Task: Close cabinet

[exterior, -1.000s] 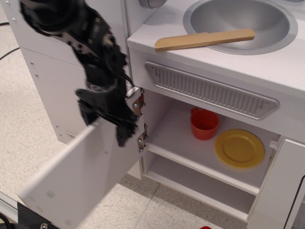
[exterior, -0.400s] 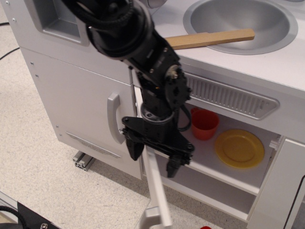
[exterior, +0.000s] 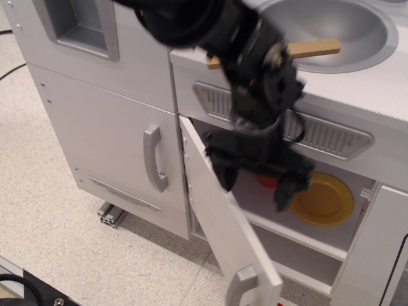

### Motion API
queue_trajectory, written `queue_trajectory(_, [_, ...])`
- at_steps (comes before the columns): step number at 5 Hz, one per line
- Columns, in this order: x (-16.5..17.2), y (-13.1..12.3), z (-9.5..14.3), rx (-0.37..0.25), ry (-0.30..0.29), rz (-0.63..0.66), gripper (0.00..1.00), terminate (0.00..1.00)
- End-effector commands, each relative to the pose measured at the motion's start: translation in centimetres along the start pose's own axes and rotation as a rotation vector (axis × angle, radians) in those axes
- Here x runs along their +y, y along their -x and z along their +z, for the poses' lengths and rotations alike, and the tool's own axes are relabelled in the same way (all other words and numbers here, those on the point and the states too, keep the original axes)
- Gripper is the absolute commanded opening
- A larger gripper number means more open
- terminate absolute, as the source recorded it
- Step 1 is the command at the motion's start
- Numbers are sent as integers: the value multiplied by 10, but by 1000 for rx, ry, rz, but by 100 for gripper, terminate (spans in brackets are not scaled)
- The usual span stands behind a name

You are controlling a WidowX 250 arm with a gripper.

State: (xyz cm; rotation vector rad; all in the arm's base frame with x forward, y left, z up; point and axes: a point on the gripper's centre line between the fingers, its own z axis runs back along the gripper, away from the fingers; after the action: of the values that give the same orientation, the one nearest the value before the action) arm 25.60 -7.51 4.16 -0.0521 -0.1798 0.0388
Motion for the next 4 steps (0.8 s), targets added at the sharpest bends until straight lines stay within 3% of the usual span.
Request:
queue_trajectory(1, [17,13,25,-49,-48,-72,100,0])
queue_trajectory(3, [71,45,4,-15,-114,-179,100,0])
queue_trajectory(4, [83,49,-20,-36,-131,-215,100,0])
